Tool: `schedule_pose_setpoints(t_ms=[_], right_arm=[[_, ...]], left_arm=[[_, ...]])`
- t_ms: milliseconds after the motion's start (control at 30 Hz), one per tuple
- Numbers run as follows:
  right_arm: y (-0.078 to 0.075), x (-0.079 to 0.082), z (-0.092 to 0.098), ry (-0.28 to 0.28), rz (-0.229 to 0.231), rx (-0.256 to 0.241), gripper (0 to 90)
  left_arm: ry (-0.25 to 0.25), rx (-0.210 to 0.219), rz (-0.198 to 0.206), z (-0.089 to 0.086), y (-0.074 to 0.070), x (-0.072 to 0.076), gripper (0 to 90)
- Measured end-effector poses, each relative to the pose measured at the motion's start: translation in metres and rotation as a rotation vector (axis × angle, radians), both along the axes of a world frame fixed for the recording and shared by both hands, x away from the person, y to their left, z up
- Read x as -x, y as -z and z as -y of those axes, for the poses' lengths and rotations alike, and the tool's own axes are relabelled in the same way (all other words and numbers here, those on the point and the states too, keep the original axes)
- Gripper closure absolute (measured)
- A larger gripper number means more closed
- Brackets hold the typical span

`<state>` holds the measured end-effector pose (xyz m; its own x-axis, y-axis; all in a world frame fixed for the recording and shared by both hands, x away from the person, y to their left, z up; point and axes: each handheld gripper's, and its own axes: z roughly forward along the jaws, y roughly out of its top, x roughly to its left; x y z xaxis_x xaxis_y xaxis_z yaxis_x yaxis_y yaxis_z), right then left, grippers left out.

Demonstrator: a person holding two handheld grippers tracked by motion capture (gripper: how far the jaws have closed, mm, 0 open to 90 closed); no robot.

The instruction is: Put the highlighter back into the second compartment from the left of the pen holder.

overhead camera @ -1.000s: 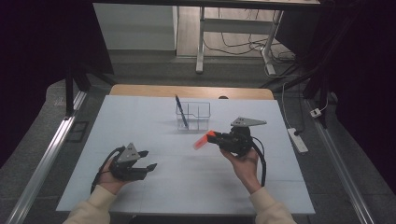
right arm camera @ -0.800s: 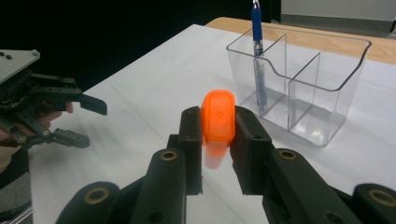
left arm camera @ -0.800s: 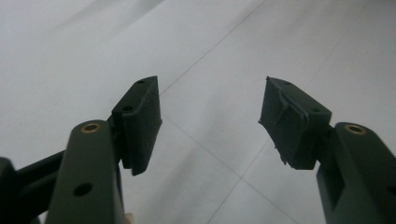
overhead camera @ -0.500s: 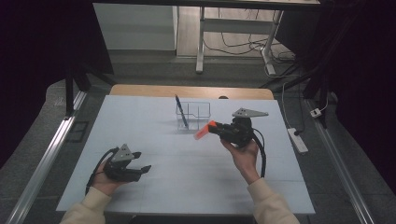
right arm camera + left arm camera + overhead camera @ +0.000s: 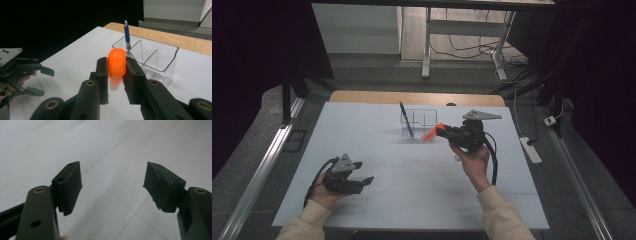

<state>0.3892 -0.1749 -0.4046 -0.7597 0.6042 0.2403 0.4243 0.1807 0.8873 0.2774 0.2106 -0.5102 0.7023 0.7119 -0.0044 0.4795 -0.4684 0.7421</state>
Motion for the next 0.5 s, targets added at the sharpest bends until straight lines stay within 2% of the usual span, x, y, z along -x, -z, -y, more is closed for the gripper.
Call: schedule_pose_setpoints(t_ms=[500], right_arm=[[-0.011,-0.02,-0.003,0.039,0.006,-0.017,74.9]], left_arm=[[0.001,-0.008,-0.01,0.001,0.003,-0.002,29.4]])
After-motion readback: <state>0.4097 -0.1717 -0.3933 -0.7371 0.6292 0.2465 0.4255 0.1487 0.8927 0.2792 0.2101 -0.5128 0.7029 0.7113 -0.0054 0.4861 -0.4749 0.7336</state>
